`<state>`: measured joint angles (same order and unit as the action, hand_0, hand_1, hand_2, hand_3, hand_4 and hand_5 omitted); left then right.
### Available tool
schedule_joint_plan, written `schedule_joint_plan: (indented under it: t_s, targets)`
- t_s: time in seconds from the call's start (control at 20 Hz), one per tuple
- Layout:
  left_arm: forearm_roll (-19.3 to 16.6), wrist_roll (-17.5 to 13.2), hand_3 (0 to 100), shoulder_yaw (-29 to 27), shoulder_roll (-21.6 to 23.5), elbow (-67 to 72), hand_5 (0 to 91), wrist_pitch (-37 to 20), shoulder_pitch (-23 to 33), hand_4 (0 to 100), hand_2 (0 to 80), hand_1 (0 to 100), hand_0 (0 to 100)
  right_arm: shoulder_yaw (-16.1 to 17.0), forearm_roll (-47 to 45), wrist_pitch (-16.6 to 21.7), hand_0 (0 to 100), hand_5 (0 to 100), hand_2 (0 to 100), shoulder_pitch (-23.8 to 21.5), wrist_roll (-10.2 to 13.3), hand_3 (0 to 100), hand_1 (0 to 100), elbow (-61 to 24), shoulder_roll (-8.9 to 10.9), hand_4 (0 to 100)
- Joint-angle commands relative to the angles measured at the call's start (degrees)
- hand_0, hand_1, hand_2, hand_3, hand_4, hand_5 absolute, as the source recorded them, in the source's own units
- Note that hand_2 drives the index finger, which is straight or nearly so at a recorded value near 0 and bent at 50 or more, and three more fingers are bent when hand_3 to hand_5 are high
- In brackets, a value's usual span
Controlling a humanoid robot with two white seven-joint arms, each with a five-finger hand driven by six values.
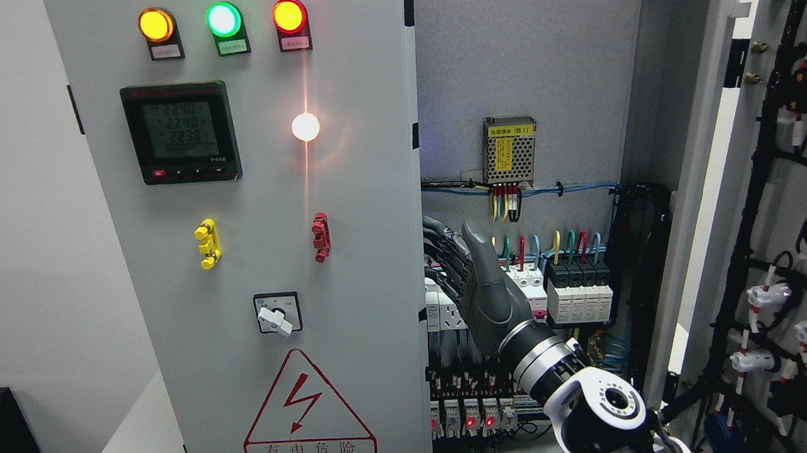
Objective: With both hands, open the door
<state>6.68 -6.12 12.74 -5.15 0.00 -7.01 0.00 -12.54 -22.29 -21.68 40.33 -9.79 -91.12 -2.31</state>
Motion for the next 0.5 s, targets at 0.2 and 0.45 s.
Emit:
schedule_joint_plan:
  t_s: [0.2,0.45]
  targets:
    - [0.08,-0.03,0,0.00,-0.65,0.35,0.0,-0.02,1.14,0,0.0,0,0,0.41,-0.73,0.06,0,0,0,2.56,-4.53,0,0,5.77,0.11,0]
    - [0.00,-0.03,0,0.00,-0.65,0.35,0.0,-0.02,1.14,0,0.0,0,0,1.64,-0.82,0.06,0,0,0,2.48,-4.71,0,0,7.44,0.11,0]
